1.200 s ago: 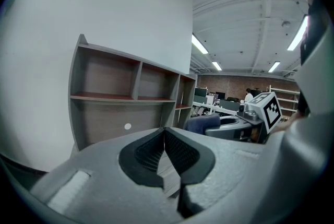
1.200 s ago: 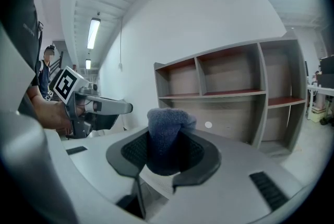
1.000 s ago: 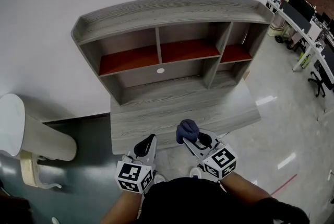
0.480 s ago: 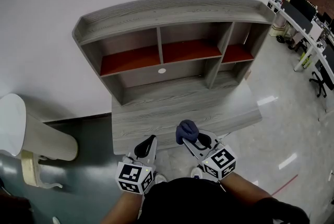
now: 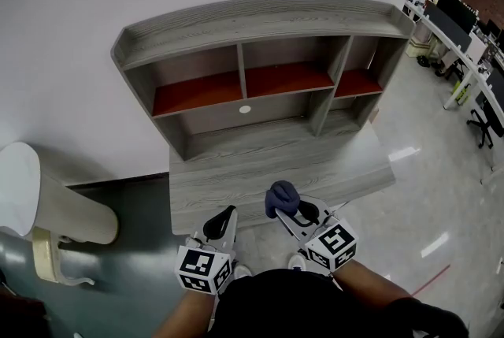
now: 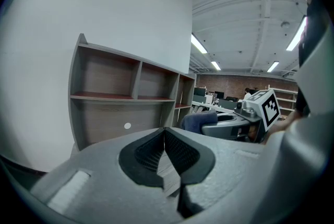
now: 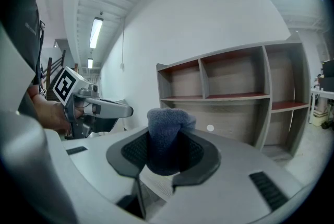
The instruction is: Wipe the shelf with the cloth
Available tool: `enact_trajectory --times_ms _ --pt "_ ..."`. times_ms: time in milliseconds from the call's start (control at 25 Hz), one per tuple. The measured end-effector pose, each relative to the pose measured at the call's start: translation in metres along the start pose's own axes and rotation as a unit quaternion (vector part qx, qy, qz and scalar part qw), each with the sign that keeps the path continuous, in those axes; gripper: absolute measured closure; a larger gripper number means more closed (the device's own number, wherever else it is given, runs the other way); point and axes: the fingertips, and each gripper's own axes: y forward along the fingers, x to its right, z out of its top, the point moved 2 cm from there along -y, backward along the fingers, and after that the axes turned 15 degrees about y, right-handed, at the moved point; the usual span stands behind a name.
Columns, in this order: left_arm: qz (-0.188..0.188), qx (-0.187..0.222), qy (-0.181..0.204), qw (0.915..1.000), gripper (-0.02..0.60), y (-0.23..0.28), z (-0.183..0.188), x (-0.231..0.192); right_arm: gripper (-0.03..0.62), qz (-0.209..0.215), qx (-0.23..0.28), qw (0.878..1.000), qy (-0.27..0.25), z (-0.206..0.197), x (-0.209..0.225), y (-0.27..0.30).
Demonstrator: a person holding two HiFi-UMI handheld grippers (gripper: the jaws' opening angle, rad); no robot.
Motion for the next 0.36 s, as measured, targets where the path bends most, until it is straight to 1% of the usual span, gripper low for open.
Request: enact_trajectory --times_ms 360 --pt "-0.001 0.001 0.001 1.0000 0.572 -0.0046 -0.0006 0.0000 0.470 -0.002 -0.001 1.000 -0.003 -0.0006 -0.0034 -0.0019"
